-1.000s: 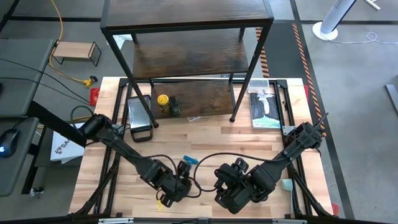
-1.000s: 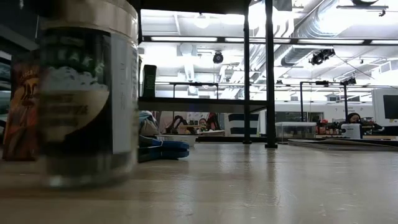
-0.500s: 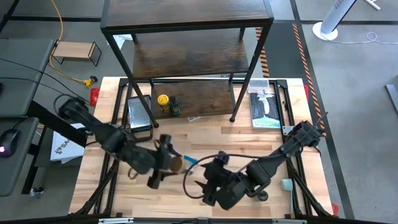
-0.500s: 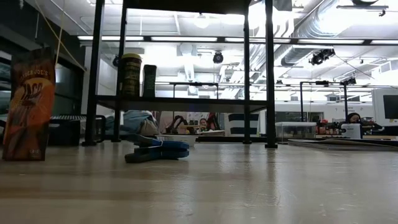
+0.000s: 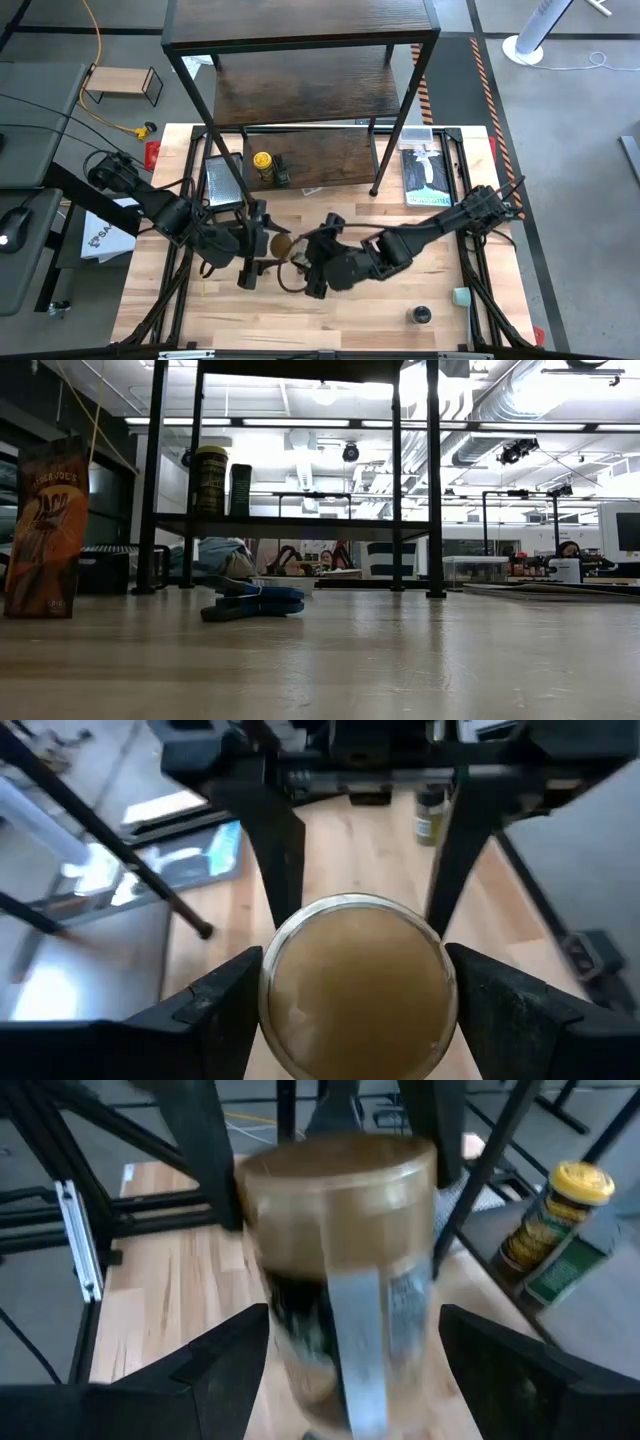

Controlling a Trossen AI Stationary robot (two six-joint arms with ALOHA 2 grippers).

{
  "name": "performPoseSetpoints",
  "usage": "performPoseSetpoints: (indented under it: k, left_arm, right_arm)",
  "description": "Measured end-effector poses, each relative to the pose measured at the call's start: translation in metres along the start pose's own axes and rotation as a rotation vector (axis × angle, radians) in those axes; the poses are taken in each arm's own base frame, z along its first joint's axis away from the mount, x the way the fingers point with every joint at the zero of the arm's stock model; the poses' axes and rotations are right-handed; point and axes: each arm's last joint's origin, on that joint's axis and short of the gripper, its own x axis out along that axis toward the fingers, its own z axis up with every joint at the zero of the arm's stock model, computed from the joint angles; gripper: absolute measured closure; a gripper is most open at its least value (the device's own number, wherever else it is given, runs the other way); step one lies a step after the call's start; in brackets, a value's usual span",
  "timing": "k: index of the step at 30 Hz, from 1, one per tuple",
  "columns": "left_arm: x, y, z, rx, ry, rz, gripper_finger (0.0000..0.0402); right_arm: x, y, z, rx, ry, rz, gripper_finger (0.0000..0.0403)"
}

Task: Shelf spices
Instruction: Put the brown seasoning bottle on the shelf

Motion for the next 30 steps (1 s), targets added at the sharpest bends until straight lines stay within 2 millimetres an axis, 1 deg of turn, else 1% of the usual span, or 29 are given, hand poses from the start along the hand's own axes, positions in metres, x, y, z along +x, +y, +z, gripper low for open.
performPoseSetpoints:
  k: [3,7,14,21,25,30]
  left_arm:
    - [0.001,0.003,0.000,0.013,-0.002,0.044,0.0131]
    - [0.003,0.006,0.001,0.001,-0.007,0.055,0.0131]
    - [0.005,0.010,0.014,-0.006,-0.120,0.071,0.0131]
    - [0.006,0.013,0.014,-0.023,-0.118,0.067,0.0131]
    - [0.005,0.013,0.016,-0.029,-0.133,0.081,0.0131]
    - [0.005,0.013,0.017,-0.029,-0.139,0.080,0.0131]
  right_arm:
    - [0.004,-0.005,0.004,-0.020,-0.009,0.023,0.0116]
    - [0.007,-0.007,0.007,-0.030,-0.024,0.015,0.0116]
    - [0.017,-0.008,0.009,-0.002,-0.058,0.007,0.0116]
    - [0.020,-0.008,0.013,0.034,-0.109,-0.018,0.0116]
    - [0.019,-0.007,0.015,0.048,-0.120,-0.003,0.0116]
    - [0.019,-0.006,0.016,0.065,-0.138,-0.007,0.0137]
